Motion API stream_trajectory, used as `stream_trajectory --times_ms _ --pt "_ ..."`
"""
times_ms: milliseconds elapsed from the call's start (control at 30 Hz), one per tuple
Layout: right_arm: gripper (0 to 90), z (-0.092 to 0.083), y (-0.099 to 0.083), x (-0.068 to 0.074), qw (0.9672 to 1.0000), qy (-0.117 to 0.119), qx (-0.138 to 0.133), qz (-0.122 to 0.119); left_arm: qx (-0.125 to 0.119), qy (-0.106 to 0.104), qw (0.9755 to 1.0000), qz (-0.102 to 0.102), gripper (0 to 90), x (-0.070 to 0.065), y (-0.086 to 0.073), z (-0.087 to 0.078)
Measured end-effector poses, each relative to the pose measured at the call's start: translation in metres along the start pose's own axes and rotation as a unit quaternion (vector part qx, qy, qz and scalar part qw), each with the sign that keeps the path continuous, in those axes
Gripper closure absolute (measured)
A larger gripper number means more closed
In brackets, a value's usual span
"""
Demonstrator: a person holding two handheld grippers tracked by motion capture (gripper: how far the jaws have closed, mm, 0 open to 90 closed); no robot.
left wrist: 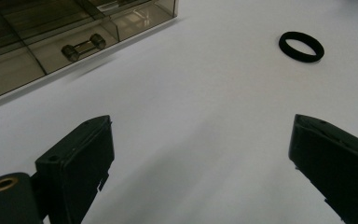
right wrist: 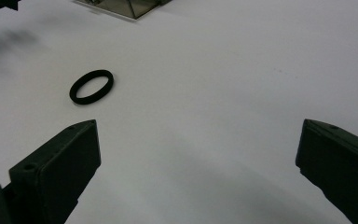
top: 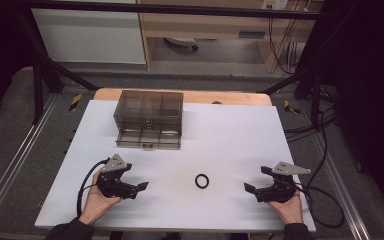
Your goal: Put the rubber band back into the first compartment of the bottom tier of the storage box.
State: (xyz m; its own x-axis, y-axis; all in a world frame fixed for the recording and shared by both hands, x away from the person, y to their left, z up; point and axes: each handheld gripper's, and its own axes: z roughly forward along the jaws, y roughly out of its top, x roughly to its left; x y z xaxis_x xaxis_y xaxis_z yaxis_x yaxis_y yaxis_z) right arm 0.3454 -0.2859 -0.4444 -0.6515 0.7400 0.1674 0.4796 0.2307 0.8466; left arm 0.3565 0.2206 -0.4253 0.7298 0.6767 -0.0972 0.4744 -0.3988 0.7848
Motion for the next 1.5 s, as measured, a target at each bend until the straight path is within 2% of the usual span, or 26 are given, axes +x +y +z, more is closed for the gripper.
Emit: stream_trajectory --times_ms 600,1033,1500 --pt "0.6 0.0 0.0 0.0 1.0 -0.001 0.002 -0.002 0.004 -0.027 0.9995 0.014 6.1 -0.025 0.029 0.03" --pt "0.6 0.0 0.0 0.001 1.0 -0.002 0.002 -0.001 0.016 -0.038 0.9988 0.026 5.9 -0.043 0.046 0.058" --pt "0.6 0.001 0.0 0.001 1.0 -0.001 0.003 -0.002 0.023 -0.046 0.9982 0.031 6.0 -0.058 0.059 0.078"
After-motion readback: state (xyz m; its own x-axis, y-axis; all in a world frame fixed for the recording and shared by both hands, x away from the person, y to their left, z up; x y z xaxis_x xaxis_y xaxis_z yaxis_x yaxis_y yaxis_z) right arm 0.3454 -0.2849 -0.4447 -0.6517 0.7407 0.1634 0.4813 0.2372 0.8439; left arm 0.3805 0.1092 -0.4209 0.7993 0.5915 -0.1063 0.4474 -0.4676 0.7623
